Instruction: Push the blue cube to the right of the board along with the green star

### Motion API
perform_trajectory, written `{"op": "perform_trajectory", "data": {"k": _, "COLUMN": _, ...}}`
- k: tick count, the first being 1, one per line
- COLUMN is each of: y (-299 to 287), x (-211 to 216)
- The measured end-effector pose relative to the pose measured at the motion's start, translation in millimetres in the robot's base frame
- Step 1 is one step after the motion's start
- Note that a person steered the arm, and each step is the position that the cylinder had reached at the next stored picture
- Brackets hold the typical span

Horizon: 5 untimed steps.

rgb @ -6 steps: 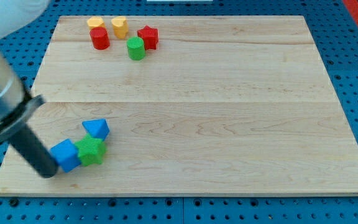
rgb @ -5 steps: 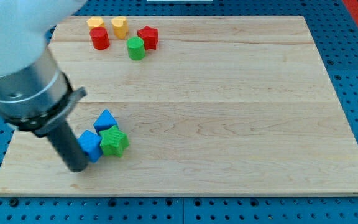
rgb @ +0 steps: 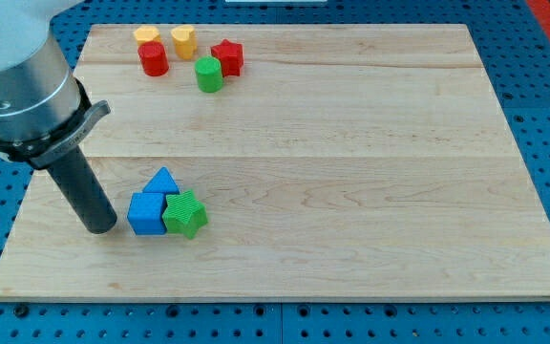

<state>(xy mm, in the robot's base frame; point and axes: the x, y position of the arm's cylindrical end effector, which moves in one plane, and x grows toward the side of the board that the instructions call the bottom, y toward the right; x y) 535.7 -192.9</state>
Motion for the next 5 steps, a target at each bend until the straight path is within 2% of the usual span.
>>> {"op": "perform_trajectory", "data": {"k": 2, "y": 103, "x": -9}}
{"op": "perform_trajectory", "data": {"k": 3, "y": 113, "x": -12}}
{"op": "perform_trajectory", "data": {"k": 4, "y": 178, "x": -12}}
{"op": "perform_trajectory", "data": {"k": 5, "y": 206, "x": -14}}
